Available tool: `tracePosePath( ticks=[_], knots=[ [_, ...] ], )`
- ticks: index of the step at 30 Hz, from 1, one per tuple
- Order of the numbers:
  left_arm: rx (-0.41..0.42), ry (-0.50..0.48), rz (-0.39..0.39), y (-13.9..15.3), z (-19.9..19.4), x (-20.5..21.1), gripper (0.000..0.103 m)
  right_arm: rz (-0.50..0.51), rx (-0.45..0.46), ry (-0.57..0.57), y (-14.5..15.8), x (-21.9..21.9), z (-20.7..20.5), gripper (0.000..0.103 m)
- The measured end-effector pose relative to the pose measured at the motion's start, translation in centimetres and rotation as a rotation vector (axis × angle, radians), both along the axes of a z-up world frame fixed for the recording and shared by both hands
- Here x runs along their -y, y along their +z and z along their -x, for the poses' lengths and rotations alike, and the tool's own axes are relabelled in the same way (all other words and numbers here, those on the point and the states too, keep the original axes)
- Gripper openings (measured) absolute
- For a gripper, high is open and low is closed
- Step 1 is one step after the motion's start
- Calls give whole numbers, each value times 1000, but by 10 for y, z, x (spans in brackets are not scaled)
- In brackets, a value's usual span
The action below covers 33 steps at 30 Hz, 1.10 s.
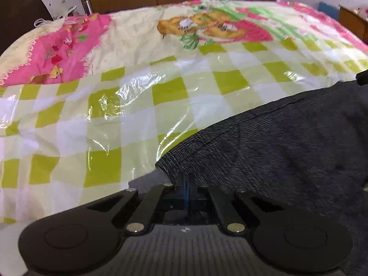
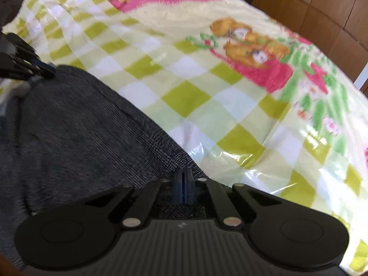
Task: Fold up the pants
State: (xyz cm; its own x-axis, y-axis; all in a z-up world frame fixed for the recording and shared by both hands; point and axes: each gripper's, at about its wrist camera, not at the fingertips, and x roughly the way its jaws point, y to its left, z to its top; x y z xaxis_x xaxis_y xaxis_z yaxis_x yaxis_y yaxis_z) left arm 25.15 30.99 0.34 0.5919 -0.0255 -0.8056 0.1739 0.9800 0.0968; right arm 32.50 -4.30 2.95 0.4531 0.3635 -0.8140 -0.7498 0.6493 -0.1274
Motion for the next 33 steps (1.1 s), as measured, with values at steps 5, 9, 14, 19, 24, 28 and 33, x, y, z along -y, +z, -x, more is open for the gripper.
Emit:
tracePosePath(
  ticks=[5, 9, 14, 19, 24, 28, 33],
  knots=[
    [37, 11, 14, 12, 25, -5, 15, -89, 35, 28, 50, 17, 48, 0],
    [48, 21, 61, 16, 14, -13, 25, -80, 9, 60, 50, 5, 52, 1],
    [12, -15, -24, -2, -12, -19, 54, 41, 3, 104, 8, -24, 13, 39],
    [-48, -46, -5, -26, -30, -30, 85, 91, -29, 131, -31, -39, -26, 45],
    [-83, -25, 61, -33, -35, -40, 80, 54, -85, 126, -57, -39, -44, 50],
    [-66, -63, -21, -27, -26, -26, 60, 45, -81, 110, -57, -38, -37, 23],
    [-3, -45, -44, -4, -9, -24, 21, 85, -43, 90, -41, -46, -23, 5]
  ],
)
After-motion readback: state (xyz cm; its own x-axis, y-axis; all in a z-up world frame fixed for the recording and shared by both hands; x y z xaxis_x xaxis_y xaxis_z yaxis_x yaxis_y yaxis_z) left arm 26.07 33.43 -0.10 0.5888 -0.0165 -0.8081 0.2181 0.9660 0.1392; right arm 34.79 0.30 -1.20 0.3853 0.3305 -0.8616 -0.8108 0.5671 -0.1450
